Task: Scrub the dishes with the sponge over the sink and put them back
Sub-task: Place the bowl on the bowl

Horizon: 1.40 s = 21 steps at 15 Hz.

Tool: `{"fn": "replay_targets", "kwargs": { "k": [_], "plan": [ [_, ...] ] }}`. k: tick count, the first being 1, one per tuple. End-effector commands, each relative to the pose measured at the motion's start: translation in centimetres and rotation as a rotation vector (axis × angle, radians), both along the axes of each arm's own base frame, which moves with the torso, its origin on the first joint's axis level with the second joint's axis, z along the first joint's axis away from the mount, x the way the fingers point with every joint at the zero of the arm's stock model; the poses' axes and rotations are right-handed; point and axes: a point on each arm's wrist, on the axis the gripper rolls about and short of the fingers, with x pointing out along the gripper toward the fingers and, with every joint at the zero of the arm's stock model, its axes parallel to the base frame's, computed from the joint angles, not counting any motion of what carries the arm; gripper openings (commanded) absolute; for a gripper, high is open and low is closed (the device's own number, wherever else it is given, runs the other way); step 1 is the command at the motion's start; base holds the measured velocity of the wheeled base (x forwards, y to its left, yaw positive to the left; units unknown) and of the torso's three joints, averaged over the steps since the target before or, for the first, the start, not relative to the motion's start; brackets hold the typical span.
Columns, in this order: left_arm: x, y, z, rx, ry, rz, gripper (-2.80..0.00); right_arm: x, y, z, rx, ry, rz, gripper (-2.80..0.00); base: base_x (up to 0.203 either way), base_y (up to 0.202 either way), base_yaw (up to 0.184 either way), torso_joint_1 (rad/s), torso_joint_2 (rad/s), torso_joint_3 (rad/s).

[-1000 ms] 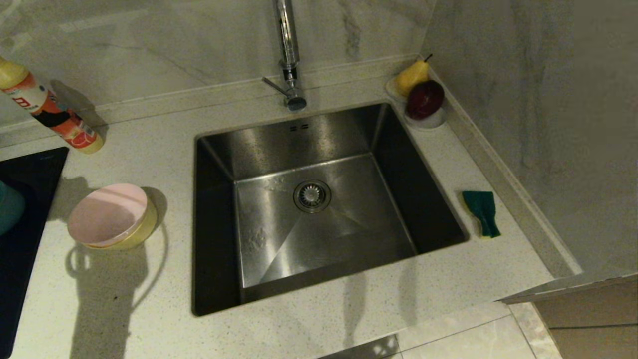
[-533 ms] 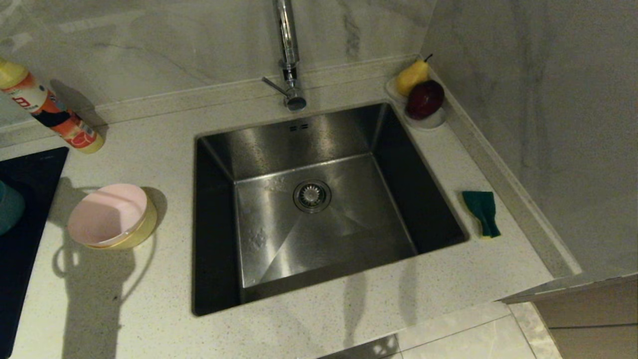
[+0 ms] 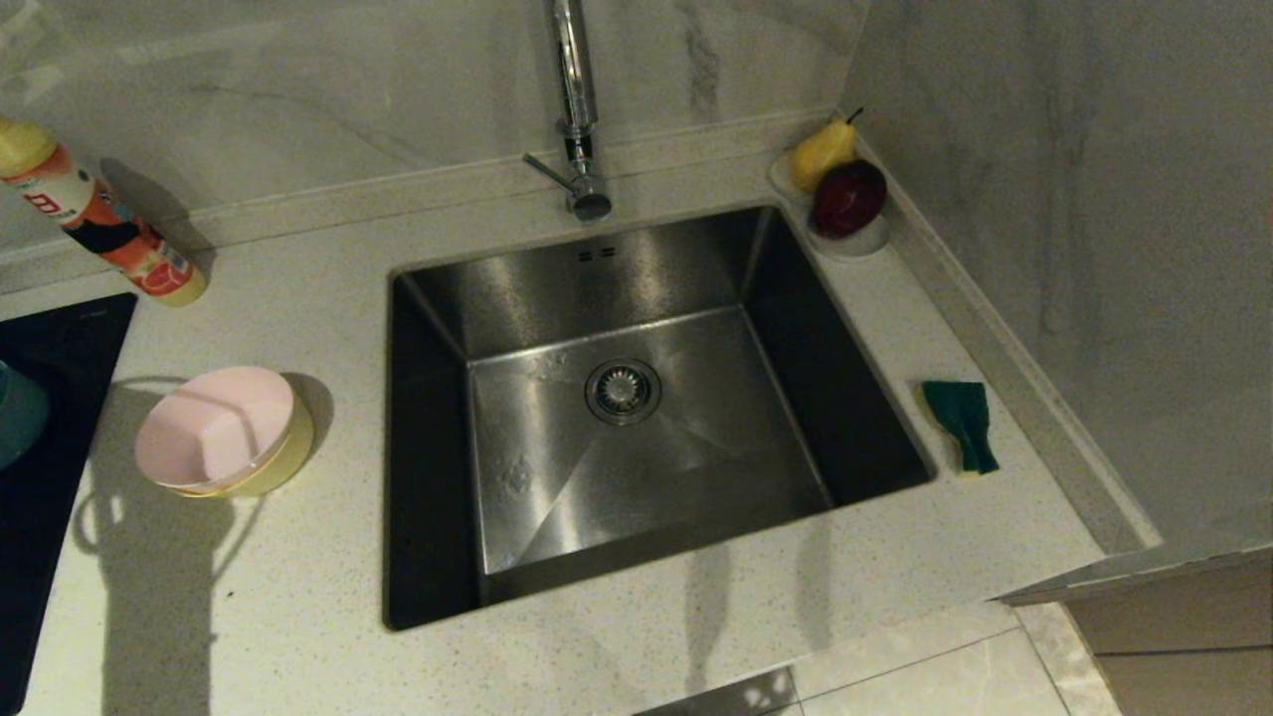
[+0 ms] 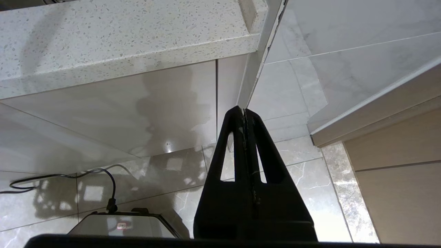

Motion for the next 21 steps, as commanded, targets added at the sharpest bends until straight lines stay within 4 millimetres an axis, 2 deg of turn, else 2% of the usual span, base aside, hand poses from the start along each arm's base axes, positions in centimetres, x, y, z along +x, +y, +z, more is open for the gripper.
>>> {"fn": "replay_targets", "kwargs": {
  "k": [1,5,13,20,21],
  "plan": [
    [0.5,0.9,-1.4,-0.036,0.021,0.007,0.00,0.0,0.0,0.0,0.000,0.002,0.000,-2.80,0.000,0.000,0.000,0.000,0.00,0.000],
    [0.5,1.1,-1.5,-0.038,0.018,0.005,0.00,0.0,0.0,0.0,0.000,0.002,0.000,-2.80,0.000,0.000,0.000,0.000,0.00,0.000],
    [1.8,2.9,-4.6,-0.093,0.053,0.018,0.00,0.0,0.0,0.0,0.000,0.002,0.000,-2.80,0.000,0.000,0.000,0.000,0.00,0.000],
    [2.1,3.3,-5.3,-0.106,0.061,0.018,0.00,0.0,0.0,0.0,0.000,0.002,0.000,-2.80,0.000,0.000,0.000,0.000,0.00,0.000],
    [2.1,3.3,-5.3,-0.106,0.060,0.021,-2.80,0.0,0.0,0.0,0.000,0.003,0.000,-2.80,0.000,0.000,0.000,0.000,0.00,0.000]
  ]
}}
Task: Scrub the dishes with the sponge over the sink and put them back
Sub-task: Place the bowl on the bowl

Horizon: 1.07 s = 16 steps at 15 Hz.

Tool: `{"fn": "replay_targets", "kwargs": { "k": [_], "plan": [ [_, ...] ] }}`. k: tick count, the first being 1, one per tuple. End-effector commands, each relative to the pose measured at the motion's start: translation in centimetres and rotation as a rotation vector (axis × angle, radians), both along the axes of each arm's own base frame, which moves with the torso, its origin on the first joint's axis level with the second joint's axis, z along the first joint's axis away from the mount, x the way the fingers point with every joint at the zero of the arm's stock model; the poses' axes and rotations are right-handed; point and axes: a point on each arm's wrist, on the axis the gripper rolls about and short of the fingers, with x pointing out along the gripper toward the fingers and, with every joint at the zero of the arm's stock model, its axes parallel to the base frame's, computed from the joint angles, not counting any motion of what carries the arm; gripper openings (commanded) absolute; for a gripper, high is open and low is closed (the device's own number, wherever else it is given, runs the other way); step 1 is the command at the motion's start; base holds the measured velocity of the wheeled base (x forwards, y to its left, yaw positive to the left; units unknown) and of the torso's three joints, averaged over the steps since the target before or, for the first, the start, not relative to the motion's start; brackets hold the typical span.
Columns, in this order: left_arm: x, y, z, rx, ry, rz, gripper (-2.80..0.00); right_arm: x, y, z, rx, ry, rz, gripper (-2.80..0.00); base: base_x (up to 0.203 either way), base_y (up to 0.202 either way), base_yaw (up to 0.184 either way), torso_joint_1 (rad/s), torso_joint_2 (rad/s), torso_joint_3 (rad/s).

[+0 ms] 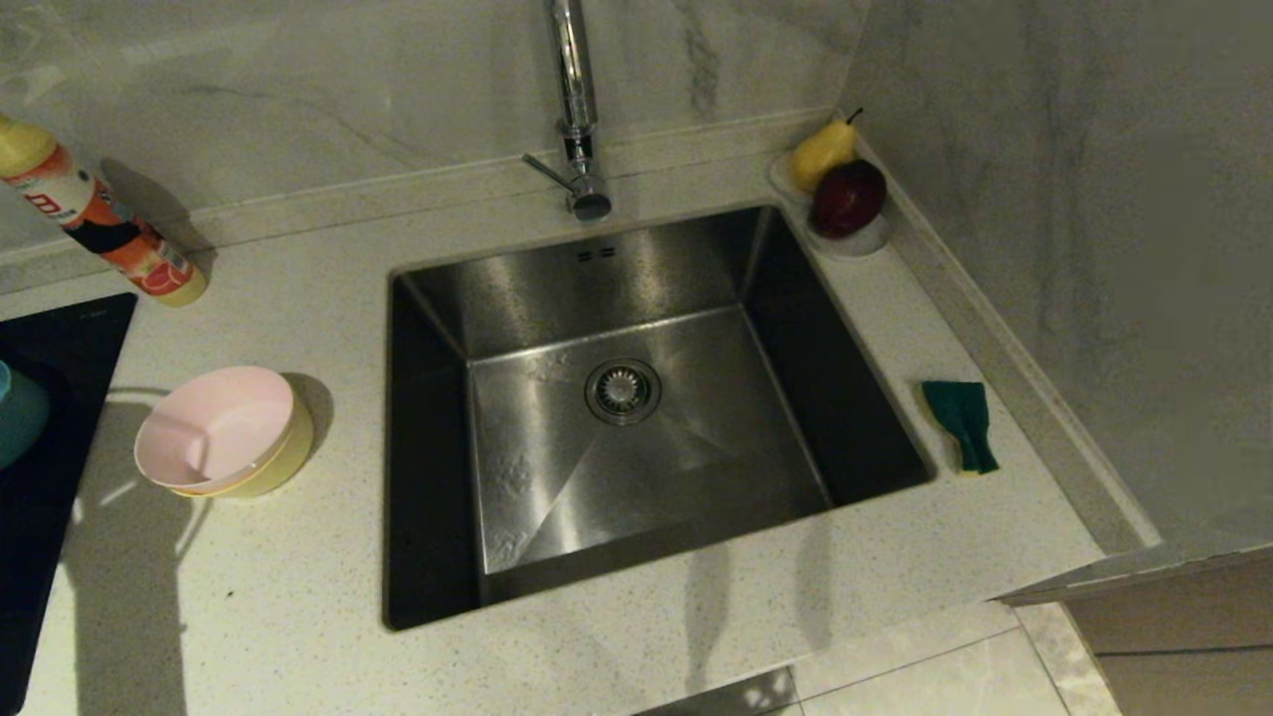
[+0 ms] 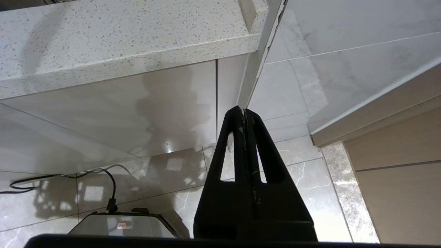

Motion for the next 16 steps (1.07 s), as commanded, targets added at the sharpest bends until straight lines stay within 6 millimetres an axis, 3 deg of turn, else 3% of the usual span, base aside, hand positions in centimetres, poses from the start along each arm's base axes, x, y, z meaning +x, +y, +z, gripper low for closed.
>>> {"fn": "replay_targets", "kwargs": {
  "k": [1,9,16],
  "plan": [
    [0.0,0.1,-0.1,-0.010,-0.002,0.006,-2.80,0.0,0.0,0.0,0.000,0.002,0.000,-2.80,0.000,0.000,0.000,0.000,0.00,0.000],
    [-0.3,-0.4,1.5,0.013,-0.024,0.008,-2.80,0.0,0.0,0.0,0.000,0.002,0.000,-2.80,0.000,0.000,0.000,0.000,0.00,0.000],
    [-3.0,-4.4,6.7,0.046,-0.043,-0.013,-2.80,0.0,0.0,0.0,0.000,0.002,0.000,-2.80,0.000,0.000,0.000,0.000,0.00,0.000]
  ]
}}
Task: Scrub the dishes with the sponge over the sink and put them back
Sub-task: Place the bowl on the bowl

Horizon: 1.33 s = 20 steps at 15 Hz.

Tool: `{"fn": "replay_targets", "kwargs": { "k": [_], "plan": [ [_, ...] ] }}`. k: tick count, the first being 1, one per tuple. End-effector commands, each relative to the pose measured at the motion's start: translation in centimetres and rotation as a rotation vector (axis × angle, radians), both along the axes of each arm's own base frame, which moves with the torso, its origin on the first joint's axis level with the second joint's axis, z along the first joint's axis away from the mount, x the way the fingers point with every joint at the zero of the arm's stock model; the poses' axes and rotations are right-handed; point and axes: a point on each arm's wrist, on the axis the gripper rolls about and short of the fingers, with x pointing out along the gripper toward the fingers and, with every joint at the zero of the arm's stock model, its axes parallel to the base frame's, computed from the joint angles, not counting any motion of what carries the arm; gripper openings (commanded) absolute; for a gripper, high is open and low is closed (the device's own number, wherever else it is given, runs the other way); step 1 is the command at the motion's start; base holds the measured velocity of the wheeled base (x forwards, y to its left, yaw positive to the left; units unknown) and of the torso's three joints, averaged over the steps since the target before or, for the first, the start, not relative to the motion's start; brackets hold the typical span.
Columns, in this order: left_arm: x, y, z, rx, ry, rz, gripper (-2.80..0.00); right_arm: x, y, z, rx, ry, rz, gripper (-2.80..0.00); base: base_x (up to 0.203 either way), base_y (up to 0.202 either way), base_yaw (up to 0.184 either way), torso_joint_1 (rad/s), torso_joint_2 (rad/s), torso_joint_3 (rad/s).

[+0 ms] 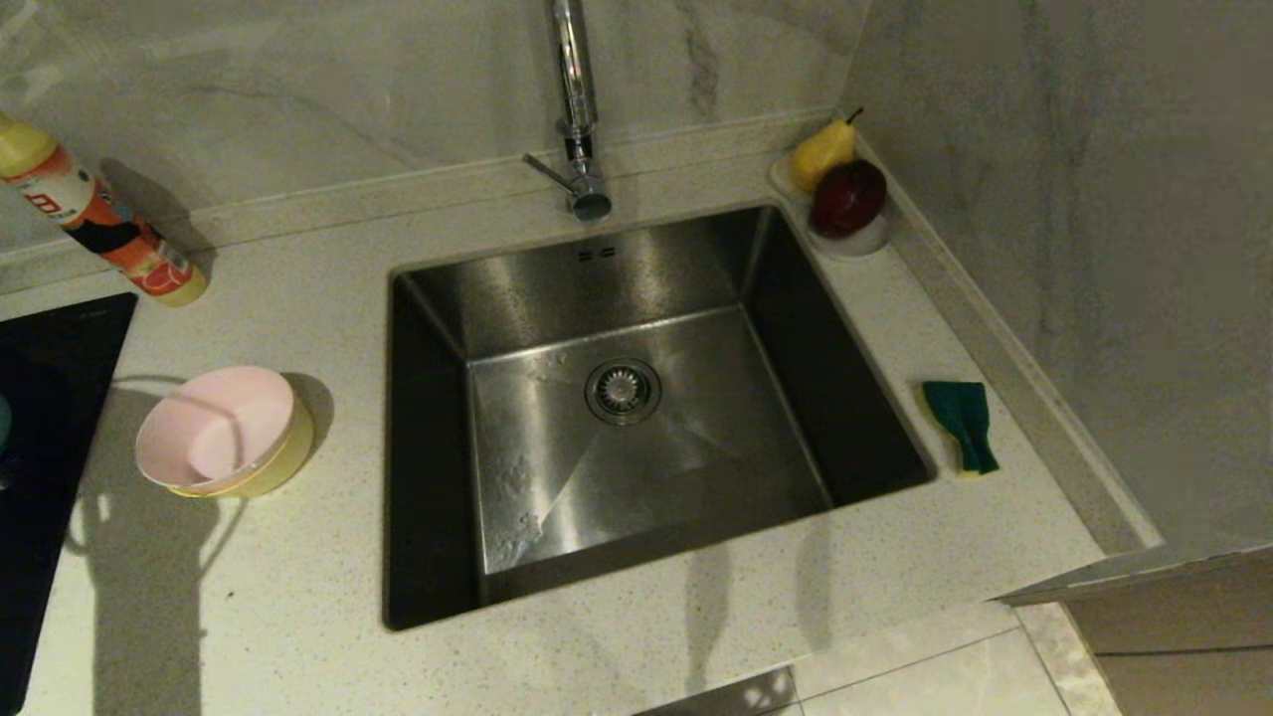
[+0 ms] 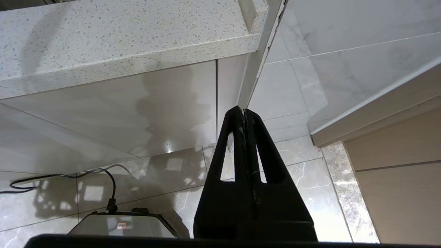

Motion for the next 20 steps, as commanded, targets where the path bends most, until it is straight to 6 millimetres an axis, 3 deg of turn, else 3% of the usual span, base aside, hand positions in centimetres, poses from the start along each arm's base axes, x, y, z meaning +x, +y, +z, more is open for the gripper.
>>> {"fn": "replay_targets", "kwargs": {
  "k": [1,6,11,15,20],
  "plan": [
    [-1.7,-2.6,2.8,0.020,-0.019,-0.038,-2.80,0.0,0.0,0.0,0.000,0.002,-0.001,-2.80,0.000,0.000,0.000,0.000,0.00,0.000],
    [-4.7,-9.1,6.2,0.045,-0.062,-0.300,-2.80,0.0,0.0,0.0,0.000,0.002,-0.001,-2.80,0.000,0.000,0.000,0.000,0.00,0.000],
    [-0.5,-15.0,5.8,0.067,0.007,-0.541,-2.80,0.0,0.0,0.0,0.000,0.002,-0.001,-2.80,0.000,0.000,0.000,0.000,0.00,0.000],
    [2.6,-18.9,5.2,0.079,0.056,-0.593,-2.80,0.0,0.0,0.0,0.000,0.002,-0.001,-2.80,0.000,0.000,0.000,0.000,0.00,0.000],
    [3.6,-19.1,3.3,0.093,0.116,-0.561,-2.80,0.0,0.0,0.0,0.000,0.003,-0.001,-2.80,0.000,0.000,0.000,0.000,0.00,0.000]
  ]
}}
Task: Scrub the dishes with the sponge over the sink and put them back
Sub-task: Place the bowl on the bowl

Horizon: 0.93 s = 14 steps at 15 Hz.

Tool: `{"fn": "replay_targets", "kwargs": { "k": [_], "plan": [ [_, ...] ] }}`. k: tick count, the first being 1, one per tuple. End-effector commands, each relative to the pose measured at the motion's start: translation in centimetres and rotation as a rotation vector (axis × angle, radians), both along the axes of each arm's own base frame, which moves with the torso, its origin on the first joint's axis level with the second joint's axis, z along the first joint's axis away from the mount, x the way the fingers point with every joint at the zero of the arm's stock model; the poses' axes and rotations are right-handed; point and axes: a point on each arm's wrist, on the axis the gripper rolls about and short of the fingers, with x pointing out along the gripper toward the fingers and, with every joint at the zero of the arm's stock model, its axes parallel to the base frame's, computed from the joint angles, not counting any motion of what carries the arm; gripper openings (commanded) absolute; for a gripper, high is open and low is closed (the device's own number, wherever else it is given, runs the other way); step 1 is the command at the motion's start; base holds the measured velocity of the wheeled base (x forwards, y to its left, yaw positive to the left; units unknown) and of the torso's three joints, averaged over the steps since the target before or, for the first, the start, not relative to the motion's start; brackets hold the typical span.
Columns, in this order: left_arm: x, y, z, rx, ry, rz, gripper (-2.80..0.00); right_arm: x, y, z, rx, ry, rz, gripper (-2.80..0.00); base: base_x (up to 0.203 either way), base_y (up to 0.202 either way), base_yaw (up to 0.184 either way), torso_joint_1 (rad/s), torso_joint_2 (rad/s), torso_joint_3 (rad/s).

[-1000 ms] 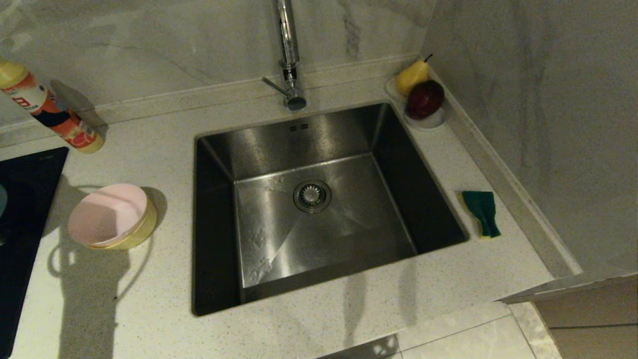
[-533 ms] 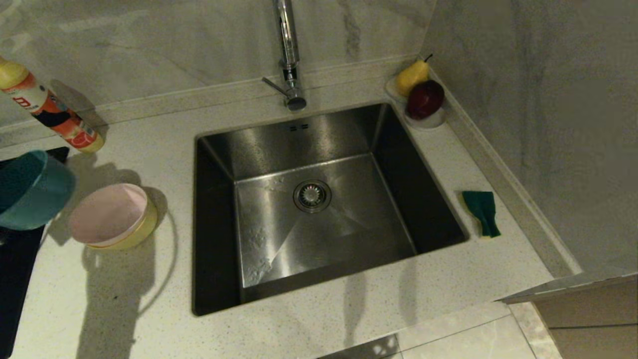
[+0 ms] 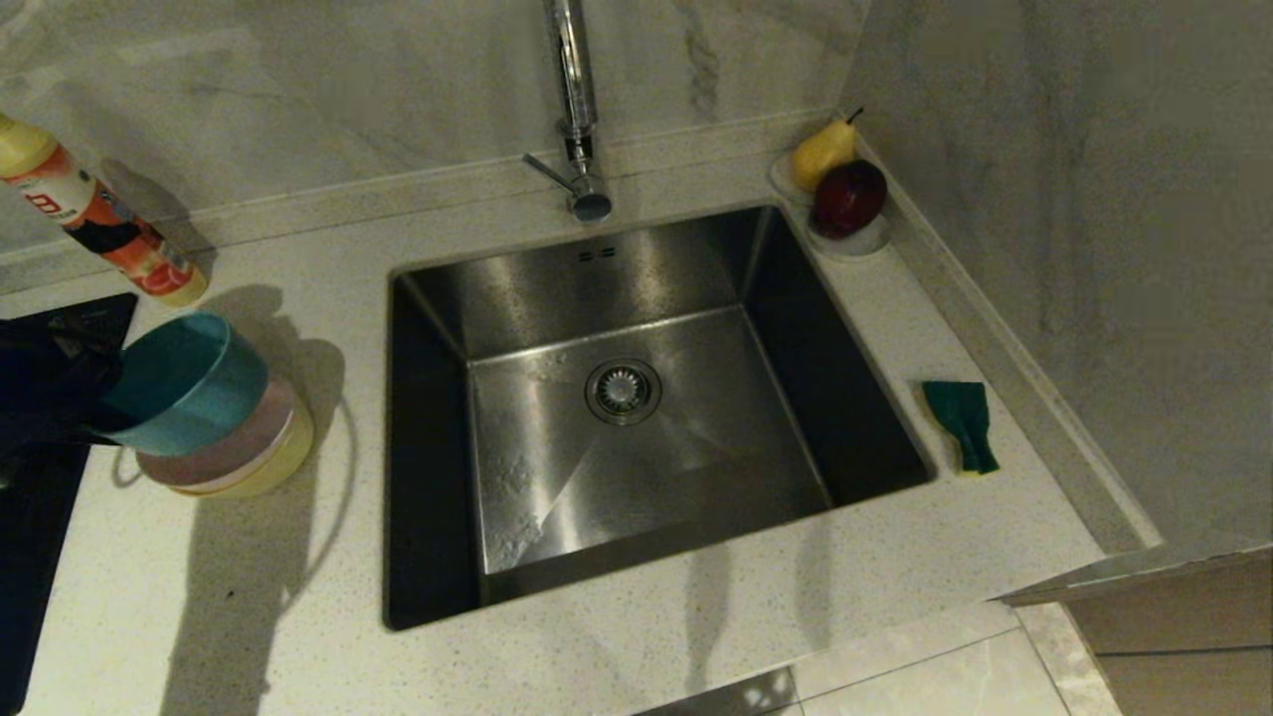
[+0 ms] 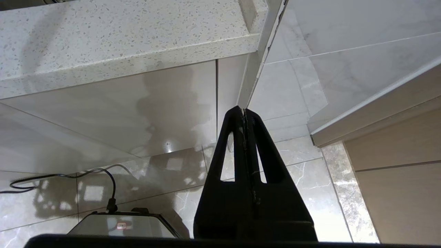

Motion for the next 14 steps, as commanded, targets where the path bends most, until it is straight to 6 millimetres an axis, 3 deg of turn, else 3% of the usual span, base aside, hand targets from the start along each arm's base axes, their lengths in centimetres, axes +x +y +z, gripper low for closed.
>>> {"fn": "replay_targets", "kwargs": {
  "k": [1,4,14],
  "plan": [
    [0.4,0.1,-1.3,0.008,0.029,0.015,-2.80,0.0,0.0,0.0,0.000,0.001,0.000,-2.80,0.000,0.000,0.000,0.000,0.00,0.000],
    [0.9,0.5,-2.8,0.053,0.010,0.040,-2.80,0.0,0.0,0.0,0.000,0.001,-0.001,-2.80,0.000,0.000,0.000,0.000,0.00,0.000],
    [1.0,0.5,-3.8,0.050,0.021,0.042,-2.80,0.0,0.0,0.0,0.000,0.001,0.000,-2.80,0.000,0.000,0.000,0.000,0.00,0.000]
  ]
}}
